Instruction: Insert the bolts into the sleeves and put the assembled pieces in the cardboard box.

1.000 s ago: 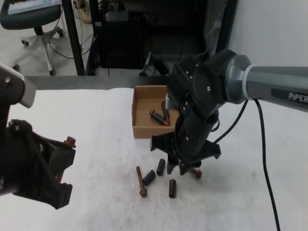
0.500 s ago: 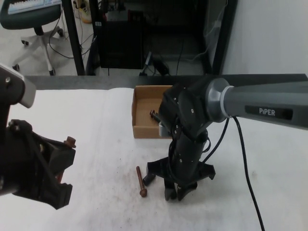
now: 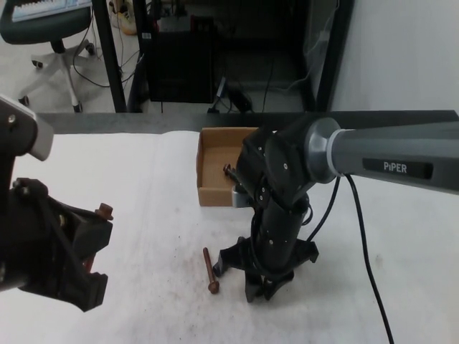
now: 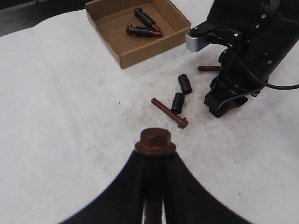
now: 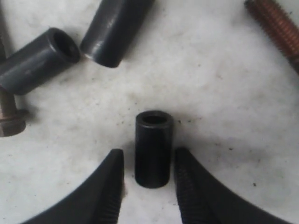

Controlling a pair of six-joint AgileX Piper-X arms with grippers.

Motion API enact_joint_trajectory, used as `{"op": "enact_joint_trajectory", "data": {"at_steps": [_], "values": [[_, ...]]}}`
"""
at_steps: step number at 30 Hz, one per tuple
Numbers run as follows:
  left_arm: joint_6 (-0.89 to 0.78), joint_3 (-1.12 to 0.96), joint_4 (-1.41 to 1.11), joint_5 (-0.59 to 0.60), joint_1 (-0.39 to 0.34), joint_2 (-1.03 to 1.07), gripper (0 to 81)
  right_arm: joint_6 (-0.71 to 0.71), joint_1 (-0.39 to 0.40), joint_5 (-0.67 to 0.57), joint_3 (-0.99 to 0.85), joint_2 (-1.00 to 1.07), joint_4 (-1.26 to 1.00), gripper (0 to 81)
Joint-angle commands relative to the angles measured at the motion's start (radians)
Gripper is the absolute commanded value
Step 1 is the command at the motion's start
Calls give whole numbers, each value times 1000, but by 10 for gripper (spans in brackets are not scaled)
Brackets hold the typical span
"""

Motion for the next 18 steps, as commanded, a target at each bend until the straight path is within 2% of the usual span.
{"op": "enact_joint_trajectory", "data": {"at_steps": [1,12,18], "values": [[1,-11,-5,1,2,-11,1,-51,4,-11,1,17,5,352],[-2,-11,-5,1,2,-11,1,-176,4,46,1,17,5,352],[-6,-11,-5,1,2,-11,1,-181,4,85,1,17,5,352]]}}
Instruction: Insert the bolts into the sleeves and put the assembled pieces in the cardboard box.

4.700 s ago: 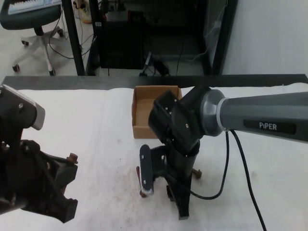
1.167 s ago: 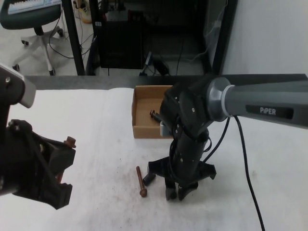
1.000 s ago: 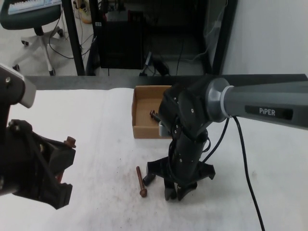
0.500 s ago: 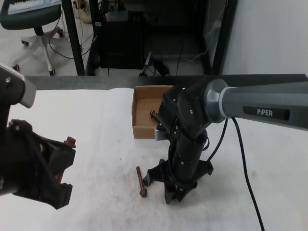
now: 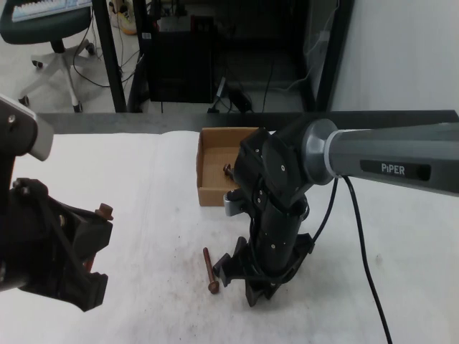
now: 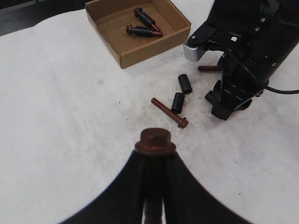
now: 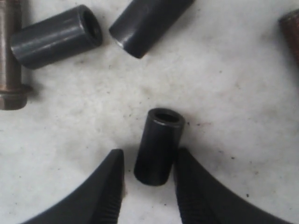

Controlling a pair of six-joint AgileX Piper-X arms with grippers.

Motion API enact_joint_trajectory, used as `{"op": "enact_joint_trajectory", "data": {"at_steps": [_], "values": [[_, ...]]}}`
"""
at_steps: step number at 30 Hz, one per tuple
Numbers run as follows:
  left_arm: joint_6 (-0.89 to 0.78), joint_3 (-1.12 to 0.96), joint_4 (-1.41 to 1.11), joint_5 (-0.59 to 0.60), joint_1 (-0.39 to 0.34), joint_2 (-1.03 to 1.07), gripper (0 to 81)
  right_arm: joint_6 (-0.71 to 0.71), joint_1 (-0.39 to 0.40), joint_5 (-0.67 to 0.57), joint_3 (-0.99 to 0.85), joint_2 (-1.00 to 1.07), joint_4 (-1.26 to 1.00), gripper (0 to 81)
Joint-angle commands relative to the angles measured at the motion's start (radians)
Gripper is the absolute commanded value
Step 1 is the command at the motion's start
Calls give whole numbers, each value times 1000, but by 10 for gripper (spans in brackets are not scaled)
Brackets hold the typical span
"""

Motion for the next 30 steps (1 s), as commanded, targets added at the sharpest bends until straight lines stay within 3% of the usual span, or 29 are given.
{"op": "enact_joint_trajectory", "data": {"at_steps": [1,24,26,30], "values": [[-6,-11,-5,1,2,-11,1,-18,-3,58,3,17,-2,352],[-6,-11,-5,1,2,-11,1,-18,-6,65,3,17,-71,345],[-6,-11,-5,1,2,-11,1,-23,-6,59,3,17,-71,288],[-6,-11,-5,1,2,-11,1,-136,-6,32,3,17,-71,12]]}}
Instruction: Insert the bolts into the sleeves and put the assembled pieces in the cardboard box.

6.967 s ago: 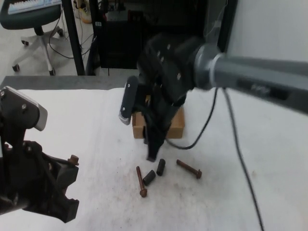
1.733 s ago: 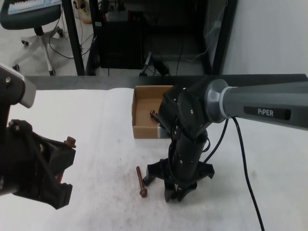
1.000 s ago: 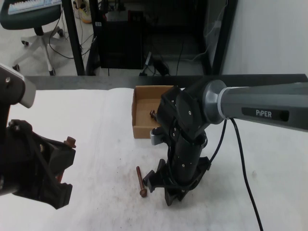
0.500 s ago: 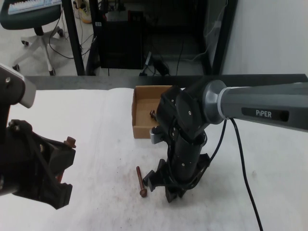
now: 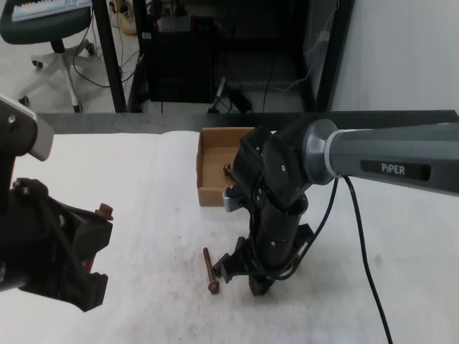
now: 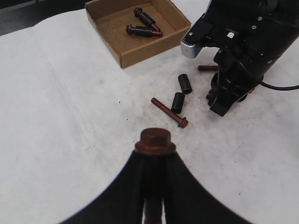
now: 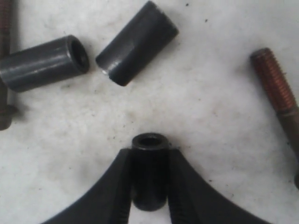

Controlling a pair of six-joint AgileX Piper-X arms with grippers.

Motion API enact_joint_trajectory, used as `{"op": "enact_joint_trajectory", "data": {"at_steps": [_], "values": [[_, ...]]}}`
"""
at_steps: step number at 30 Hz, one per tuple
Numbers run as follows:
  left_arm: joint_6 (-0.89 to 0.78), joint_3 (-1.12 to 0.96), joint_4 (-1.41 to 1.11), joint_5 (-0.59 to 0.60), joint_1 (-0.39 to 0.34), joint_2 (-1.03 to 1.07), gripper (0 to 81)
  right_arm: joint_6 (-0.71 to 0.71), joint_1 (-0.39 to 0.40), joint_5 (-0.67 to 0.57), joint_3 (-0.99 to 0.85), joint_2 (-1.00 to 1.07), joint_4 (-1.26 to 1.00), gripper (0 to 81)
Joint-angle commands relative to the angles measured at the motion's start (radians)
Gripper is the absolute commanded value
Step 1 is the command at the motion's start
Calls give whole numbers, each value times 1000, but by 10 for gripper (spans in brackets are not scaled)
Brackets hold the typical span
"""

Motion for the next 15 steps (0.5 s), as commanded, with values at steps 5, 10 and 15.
{"op": "enact_joint_trajectory", "data": {"at_steps": [5,10,15], "values": [[-6,-11,-5,1,2,-11,1,-96,-2,-34,3,15,-24,8],[-6,-11,-5,1,2,-11,1,-125,-2,-36,1,-45,-40,8],[-17,-11,-58,1,2,-11,1,-12,-18,-125,1,-164,-195,8]]}}
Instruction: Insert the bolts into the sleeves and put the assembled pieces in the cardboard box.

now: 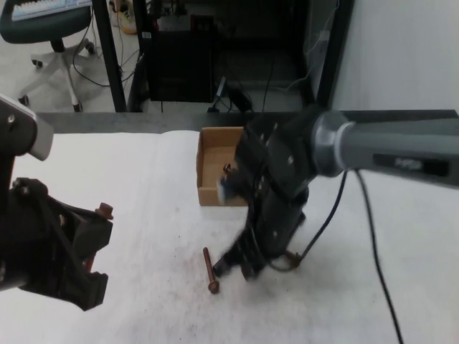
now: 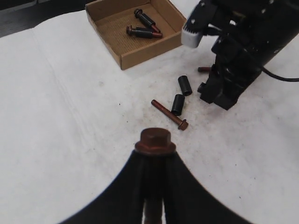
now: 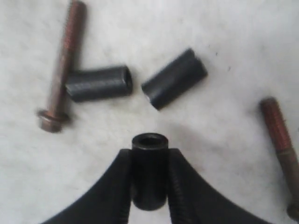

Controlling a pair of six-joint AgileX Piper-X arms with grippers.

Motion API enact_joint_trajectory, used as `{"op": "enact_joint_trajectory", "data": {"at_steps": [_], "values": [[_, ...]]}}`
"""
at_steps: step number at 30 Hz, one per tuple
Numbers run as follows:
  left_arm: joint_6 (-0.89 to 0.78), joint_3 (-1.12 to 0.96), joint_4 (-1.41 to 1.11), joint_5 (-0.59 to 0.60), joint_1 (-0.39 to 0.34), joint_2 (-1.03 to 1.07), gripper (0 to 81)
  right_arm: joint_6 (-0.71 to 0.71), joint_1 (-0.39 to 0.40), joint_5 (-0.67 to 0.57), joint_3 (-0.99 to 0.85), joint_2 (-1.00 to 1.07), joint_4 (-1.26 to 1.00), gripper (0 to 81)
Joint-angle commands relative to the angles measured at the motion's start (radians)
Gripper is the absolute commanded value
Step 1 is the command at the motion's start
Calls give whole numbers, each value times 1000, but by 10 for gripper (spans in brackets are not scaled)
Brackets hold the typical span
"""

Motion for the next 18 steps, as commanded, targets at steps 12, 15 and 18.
{"op": "enact_joint_trajectory", "data": {"at_steps": [12,15,18], "values": [[-258,31,-551,1,2,-11,1,128,-21,-515,56,-269,-647,8],[-286,86,-742,1,2,-11,1,99,-16,-527,156,-339,-773,8],[-354,152,-943,55,2,-7,1,53,-16,-527,295,-400,-855,8]]}}
